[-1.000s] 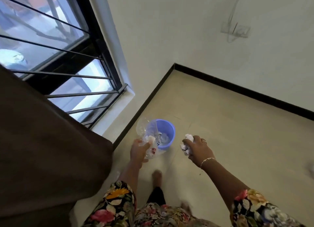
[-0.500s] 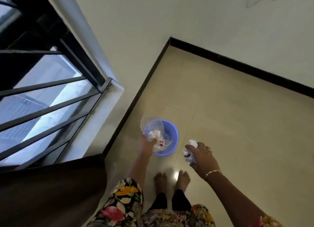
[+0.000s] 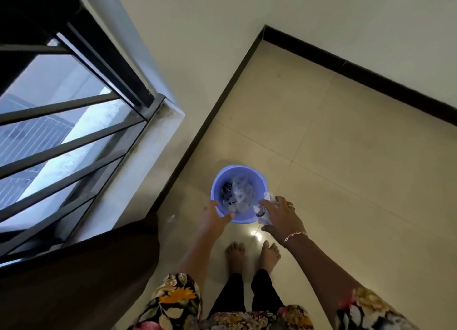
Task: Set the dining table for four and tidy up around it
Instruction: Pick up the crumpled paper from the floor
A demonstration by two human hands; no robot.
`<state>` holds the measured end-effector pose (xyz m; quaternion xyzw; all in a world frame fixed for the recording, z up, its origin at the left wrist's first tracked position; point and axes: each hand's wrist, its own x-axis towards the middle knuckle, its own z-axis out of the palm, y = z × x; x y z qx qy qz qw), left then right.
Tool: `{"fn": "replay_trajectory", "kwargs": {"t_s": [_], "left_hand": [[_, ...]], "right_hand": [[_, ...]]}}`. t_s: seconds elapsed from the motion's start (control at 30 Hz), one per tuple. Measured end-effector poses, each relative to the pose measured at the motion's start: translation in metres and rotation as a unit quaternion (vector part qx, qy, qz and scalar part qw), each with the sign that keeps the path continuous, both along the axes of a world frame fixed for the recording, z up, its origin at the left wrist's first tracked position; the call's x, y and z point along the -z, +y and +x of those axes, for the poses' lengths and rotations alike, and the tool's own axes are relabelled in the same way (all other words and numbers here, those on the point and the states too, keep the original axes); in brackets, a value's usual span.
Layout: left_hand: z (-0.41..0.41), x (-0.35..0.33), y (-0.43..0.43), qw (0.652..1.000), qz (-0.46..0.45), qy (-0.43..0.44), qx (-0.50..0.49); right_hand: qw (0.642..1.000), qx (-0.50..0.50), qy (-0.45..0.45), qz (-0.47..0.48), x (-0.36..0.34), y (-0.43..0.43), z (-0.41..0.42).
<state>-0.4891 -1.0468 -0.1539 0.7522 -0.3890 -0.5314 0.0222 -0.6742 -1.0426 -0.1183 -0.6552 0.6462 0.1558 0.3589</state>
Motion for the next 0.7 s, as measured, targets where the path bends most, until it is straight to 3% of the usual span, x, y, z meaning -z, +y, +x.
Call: {"fn": "replay_trajectory", "kwargs": {"t_s": [0.17,0.33,0.57,0.7], "left_hand": [[-0.001,-0.002,-0.001,0.999,0.000,-0.024,0.026],[-0.010,-0.029,-0.001,0.995,-0.020,-0.029,0.089],[-0.046,-0.086,0.003,0.982,-0.035,-0.009,0.183],[-0.084,-0.110,0.003,0.957,-0.052,-0.015,0.284]], "right_hand": [[0.998,0.028,-0.049,0.038,0.001,-0.021,0.011],[0.996,0.078,-0.025,0.018,-0.019,-0.018,-0.007],[0.982,0.191,0.012,-0.004,-0.077,0.037,-0.057],[0.964,0.266,0.020,-0.014,-0.110,0.080,-0.090]]}}
